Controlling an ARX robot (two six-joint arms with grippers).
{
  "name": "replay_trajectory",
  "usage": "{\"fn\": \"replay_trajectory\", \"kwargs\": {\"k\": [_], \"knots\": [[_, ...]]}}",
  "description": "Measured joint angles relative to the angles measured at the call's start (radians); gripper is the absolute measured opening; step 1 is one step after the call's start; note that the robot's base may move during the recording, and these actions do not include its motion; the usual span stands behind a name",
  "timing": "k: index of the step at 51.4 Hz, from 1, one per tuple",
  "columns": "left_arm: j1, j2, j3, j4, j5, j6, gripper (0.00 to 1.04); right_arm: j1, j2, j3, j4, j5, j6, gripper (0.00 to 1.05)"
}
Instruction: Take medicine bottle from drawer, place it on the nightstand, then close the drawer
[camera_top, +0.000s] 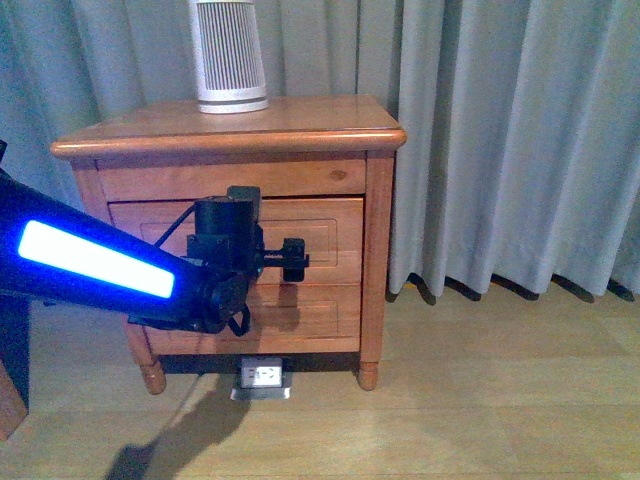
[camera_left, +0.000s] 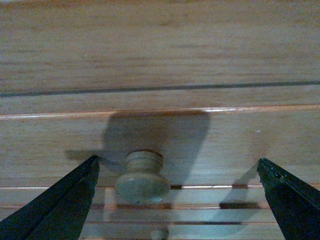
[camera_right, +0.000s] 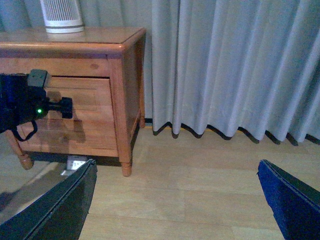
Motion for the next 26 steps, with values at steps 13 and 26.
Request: {"fn": "replay_trajectory", "kwargs": {"k": [13, 26], "knots": [[0.010, 0.000, 0.000, 0.001, 0.001, 0.012, 0.72, 0.000, 0.000, 0.000, 0.000, 0.000, 0.000, 0.98], [0.014, 0.000, -0.008, 0.010, -0.014, 0.026, 0.36, 0.000, 0.000, 0.000, 0.000, 0.000, 0.000, 0.98]]}}
